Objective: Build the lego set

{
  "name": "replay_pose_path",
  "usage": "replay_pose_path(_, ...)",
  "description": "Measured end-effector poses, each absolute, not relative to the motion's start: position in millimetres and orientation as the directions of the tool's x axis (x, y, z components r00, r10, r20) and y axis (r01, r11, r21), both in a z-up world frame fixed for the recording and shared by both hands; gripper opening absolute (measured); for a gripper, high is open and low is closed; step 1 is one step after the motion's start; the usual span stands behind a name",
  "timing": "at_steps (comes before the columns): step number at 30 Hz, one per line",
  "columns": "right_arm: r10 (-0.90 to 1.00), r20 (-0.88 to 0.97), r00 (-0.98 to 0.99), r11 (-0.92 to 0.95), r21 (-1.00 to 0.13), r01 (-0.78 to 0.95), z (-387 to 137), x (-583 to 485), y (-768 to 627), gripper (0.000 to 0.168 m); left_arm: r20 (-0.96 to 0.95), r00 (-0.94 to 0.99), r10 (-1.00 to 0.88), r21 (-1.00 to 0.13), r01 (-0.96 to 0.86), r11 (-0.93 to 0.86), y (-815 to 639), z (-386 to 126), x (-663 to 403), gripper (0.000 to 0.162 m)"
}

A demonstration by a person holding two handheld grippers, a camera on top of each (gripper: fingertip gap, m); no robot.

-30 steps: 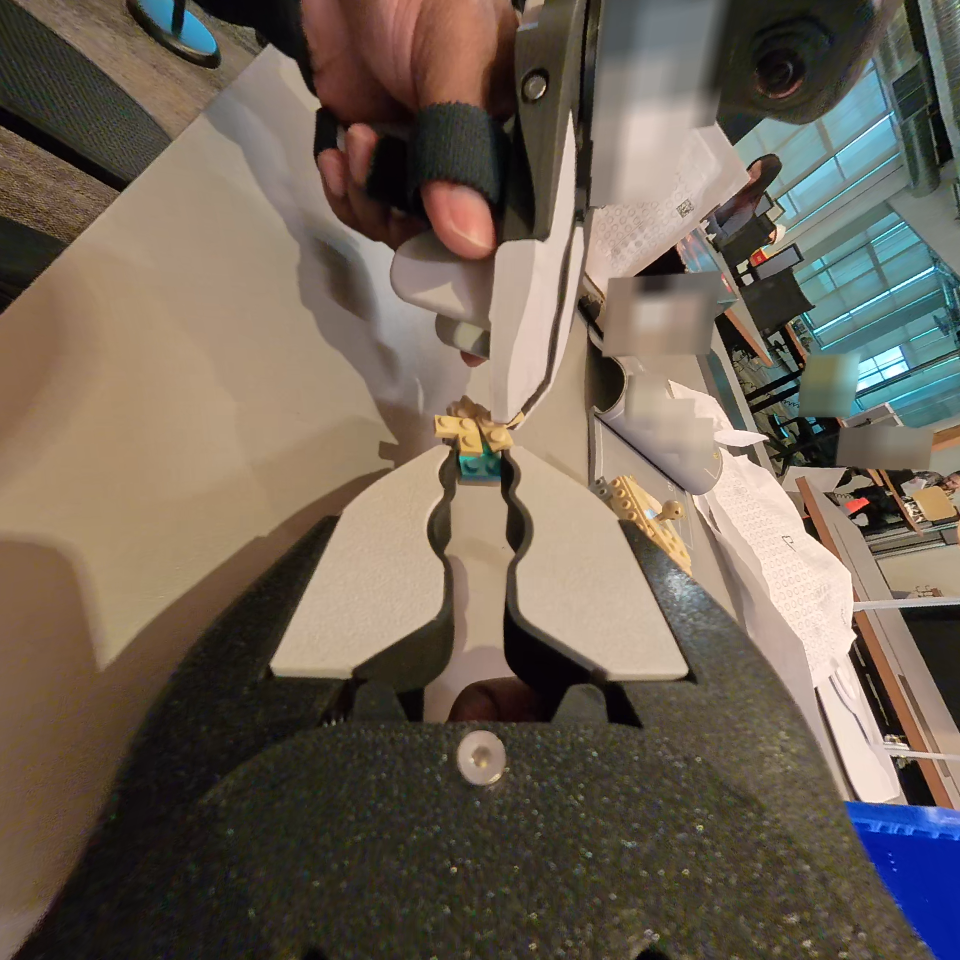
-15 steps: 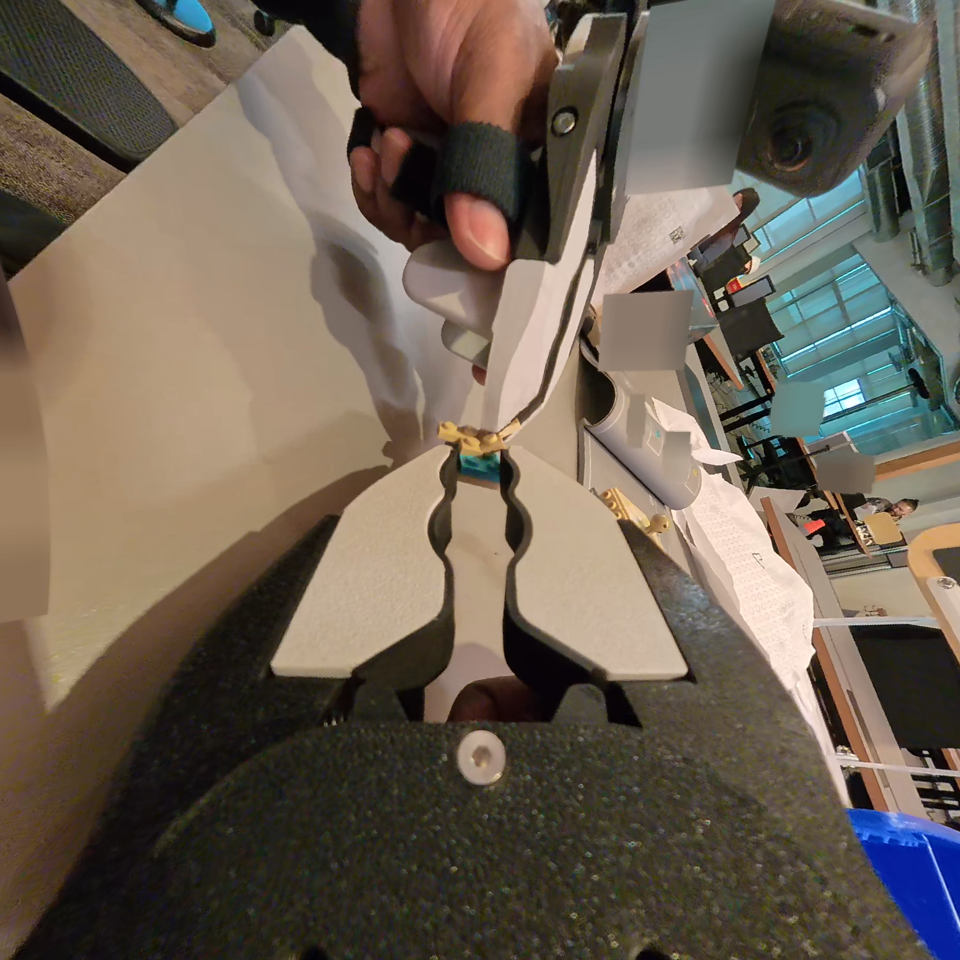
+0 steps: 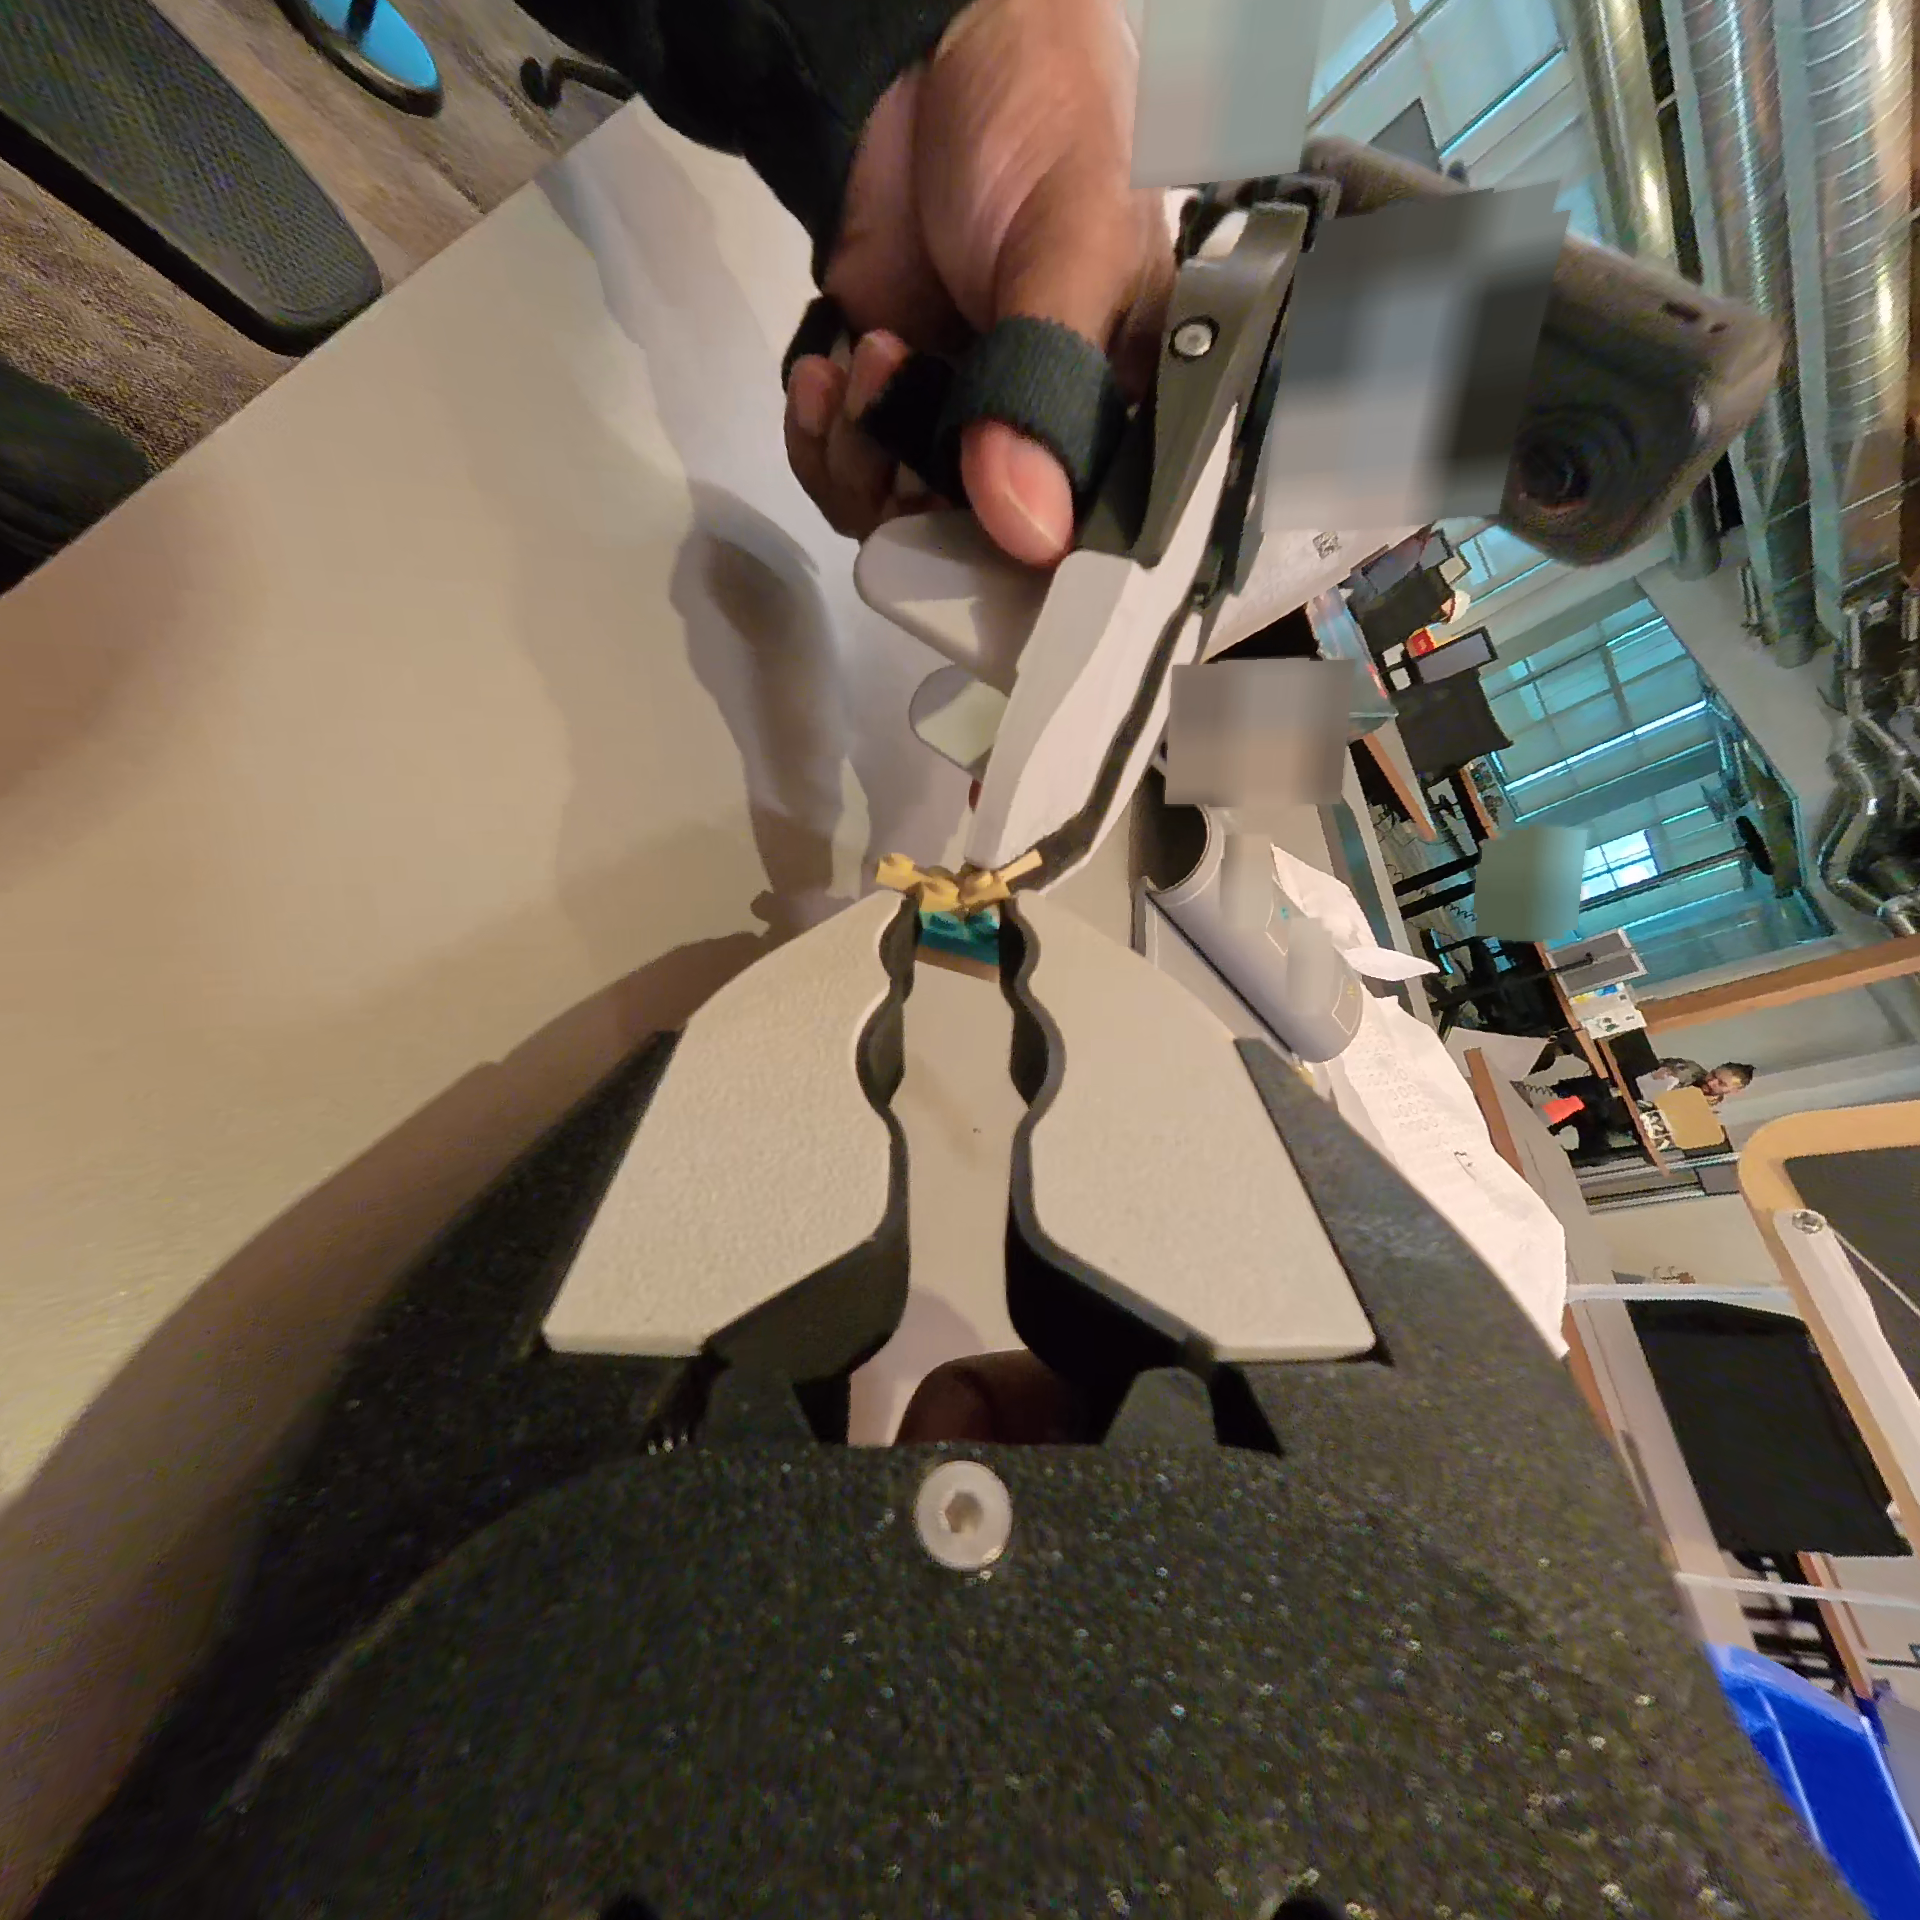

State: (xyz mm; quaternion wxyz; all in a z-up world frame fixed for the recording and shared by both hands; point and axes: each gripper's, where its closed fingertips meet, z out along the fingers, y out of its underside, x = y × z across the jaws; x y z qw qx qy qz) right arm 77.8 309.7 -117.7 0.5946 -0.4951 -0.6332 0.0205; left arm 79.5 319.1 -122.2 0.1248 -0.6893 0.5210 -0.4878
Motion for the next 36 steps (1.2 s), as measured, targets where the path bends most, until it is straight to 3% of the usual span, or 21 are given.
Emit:
replay_pose_path(20, 0.541, 0.823, 0.175, 0.663, -0.545, 0.512, -94.5, 69.8, 288.0, 0.014, 0.777, -0.268, -0.57, -0.603, -0.576, -0.551, 298.1, -98.2, 76.8, 0.018)
replay_pose_path(36, 0.461, 0.865, 0.196, 0.687, -0.488, 0.538, -90.2, 69.1, 290.7, 0.007, 0.739, -0.197, -0.644, -0.634, -0.525, -0.567, 303.6, -93.8, 81.4, 0.017)
